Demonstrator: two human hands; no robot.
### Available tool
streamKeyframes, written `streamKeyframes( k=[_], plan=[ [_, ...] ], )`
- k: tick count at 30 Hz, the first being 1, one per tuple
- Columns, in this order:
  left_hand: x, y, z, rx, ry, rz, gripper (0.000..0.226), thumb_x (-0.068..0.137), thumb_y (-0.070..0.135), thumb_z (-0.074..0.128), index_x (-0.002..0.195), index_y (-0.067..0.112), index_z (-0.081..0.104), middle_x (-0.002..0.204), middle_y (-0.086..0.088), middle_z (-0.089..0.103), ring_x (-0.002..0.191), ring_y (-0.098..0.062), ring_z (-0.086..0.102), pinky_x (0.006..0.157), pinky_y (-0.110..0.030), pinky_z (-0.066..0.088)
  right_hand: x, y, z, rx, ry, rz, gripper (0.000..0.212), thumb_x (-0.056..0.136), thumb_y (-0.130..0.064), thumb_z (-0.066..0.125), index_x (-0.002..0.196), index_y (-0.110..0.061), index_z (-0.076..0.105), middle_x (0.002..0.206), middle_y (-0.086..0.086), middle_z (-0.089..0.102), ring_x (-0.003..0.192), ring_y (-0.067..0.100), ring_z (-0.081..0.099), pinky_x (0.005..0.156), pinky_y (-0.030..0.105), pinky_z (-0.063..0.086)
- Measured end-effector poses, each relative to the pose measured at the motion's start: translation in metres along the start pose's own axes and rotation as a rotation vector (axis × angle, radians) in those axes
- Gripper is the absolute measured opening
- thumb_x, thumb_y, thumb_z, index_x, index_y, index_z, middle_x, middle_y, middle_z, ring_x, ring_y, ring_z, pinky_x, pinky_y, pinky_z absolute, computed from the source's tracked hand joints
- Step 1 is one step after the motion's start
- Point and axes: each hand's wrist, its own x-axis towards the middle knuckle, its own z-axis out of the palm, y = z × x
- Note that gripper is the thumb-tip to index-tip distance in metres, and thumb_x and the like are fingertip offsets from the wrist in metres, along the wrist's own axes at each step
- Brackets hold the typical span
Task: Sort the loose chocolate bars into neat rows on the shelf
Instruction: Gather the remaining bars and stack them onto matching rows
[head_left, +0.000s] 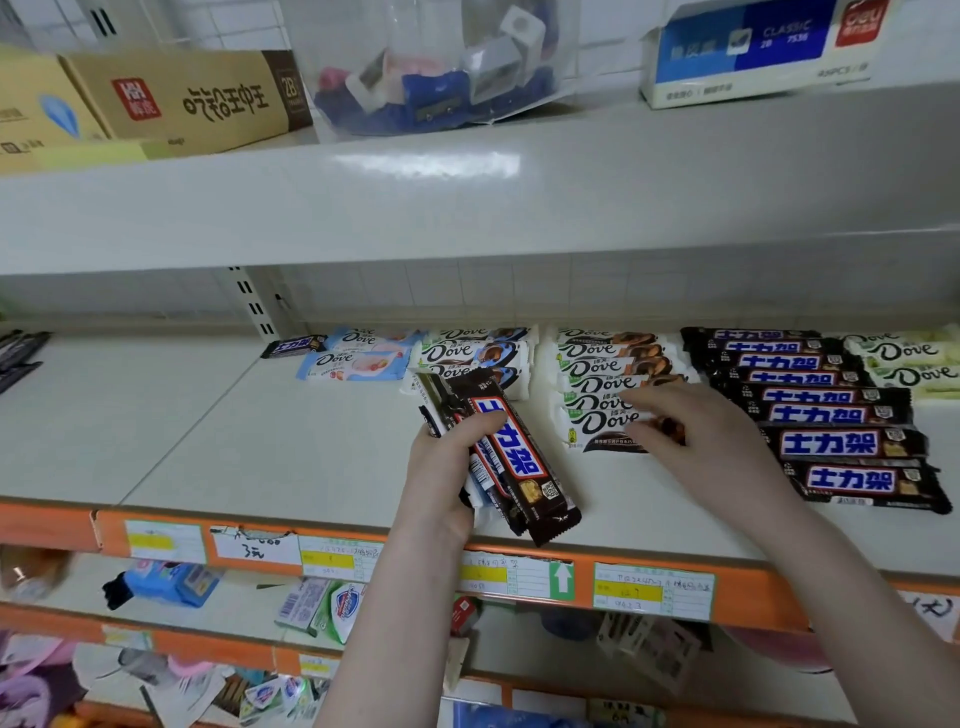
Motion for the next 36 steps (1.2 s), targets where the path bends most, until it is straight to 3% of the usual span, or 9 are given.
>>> streamKeyframes(
  k=[3,6,9,14,18,23,29,32,36],
  plan=[
    [0.002,-0.003,0.0,0.008,-0.016,0.018,0.039,0.078,0.002,0.067,0.116,-0.001,0.058,0.089,-0.015,0.069,0.064,-0.022,0.068,0.058,-0.032,0.059,-0.013,-0.026,0.007,0.231,-0.06,0.09,0.028,0.086,-0.03,0.06,0.113,-0.027,0.064,0.1,-0.014,0.063,0.092,0.004,0.058,0.084,0.021,0.042],
    [0.001,-0.004,0.002,-0.012,-0.039,0.036,0.04,0.078,0.002,0.068,0.117,0.0,0.058,0.091,-0.016,0.069,0.067,-0.022,0.068,0.06,-0.033,0.059,-0.021,-0.04,0.017,0.389,-0.174,0.14,0.032,0.082,-0.034,0.064,0.113,-0.028,0.063,0.098,-0.013,0.066,0.091,0.0,0.06,0.079,0.018,0.045],
    [-0.001,-0.005,0.002,-0.013,-0.067,0.054,0.04,0.078,0.004,0.069,0.117,0.0,0.058,0.087,-0.014,0.07,0.065,-0.02,0.069,0.056,-0.031,0.057,-0.024,-0.048,0.022,0.498,-0.253,0.191,0.035,0.079,-0.024,0.07,0.114,-0.026,0.062,0.092,-0.009,0.069,0.088,-0.003,0.061,0.076,0.009,0.044],
    [-0.003,-0.004,0.0,-0.013,-0.105,0.06,0.042,0.078,0.005,0.068,0.118,-0.002,0.056,0.084,-0.013,0.07,0.063,-0.02,0.068,0.055,-0.03,0.056,-0.03,-0.053,0.016,0.635,-0.323,0.212,0.02,0.083,-0.012,0.065,0.093,-0.029,0.068,0.092,-0.009,0.072,0.084,-0.003,0.064,0.072,0.009,0.048],
    [-0.001,-0.004,-0.005,-0.039,-0.123,0.08,0.041,0.078,0.003,0.067,0.117,-0.005,0.057,0.098,-0.021,0.069,0.074,-0.027,0.069,0.068,-0.039,0.059,-0.037,-0.051,0.012,0.65,-0.259,0.303,0.02,0.086,-0.014,0.061,0.103,-0.022,0.067,0.1,-0.004,0.069,0.095,0.009,0.063,0.083,0.025,0.048],
    [-0.003,-0.009,-0.001,-0.04,-0.158,0.077,0.039,0.078,0.002,0.068,0.115,-0.004,0.058,0.102,-0.023,0.068,0.075,-0.027,0.069,0.071,-0.043,0.059,-0.05,-0.056,0.009,0.697,-0.163,0.345,0.021,0.083,-0.012,0.065,0.103,-0.019,0.068,0.094,-0.003,0.071,0.085,0.01,0.066,0.074,0.022,0.052],
    [-0.016,-0.023,0.017,-0.082,-0.148,0.037,0.016,0.081,-0.001,0.064,0.095,0.001,0.058,0.056,-0.006,0.063,0.041,-0.014,0.056,0.044,-0.021,0.049,-0.066,-0.03,-0.013,0.622,-0.048,0.321,0.023,0.084,-0.011,0.063,0.091,-0.032,0.068,0.089,-0.011,0.072,0.08,0.002,0.066,0.07,0.015,0.049],
    [-0.022,-0.03,0.034,-0.092,-0.104,0.049,0.017,0.081,-0.002,0.064,0.091,0.007,0.053,0.056,-0.006,0.058,0.038,-0.014,0.052,0.041,-0.019,0.046,-0.075,-0.004,-0.043,0.513,-0.063,0.295,0.02,0.087,-0.014,0.06,0.092,-0.032,0.065,0.085,-0.018,0.068,0.075,-0.005,0.063,0.06,0.004,0.044],
    [-0.035,-0.049,0.074,-0.088,-0.049,0.066,0.015,0.081,-0.003,0.063,0.091,0.004,0.055,0.06,-0.007,0.057,0.039,-0.013,0.053,0.041,-0.018,0.046,-0.083,0.045,-0.084,0.326,-0.072,0.303,0.02,0.089,-0.02,0.057,0.107,-0.028,0.063,0.089,-0.019,0.062,0.08,-0.008,0.056,0.061,0.006,0.042]
  ],
)
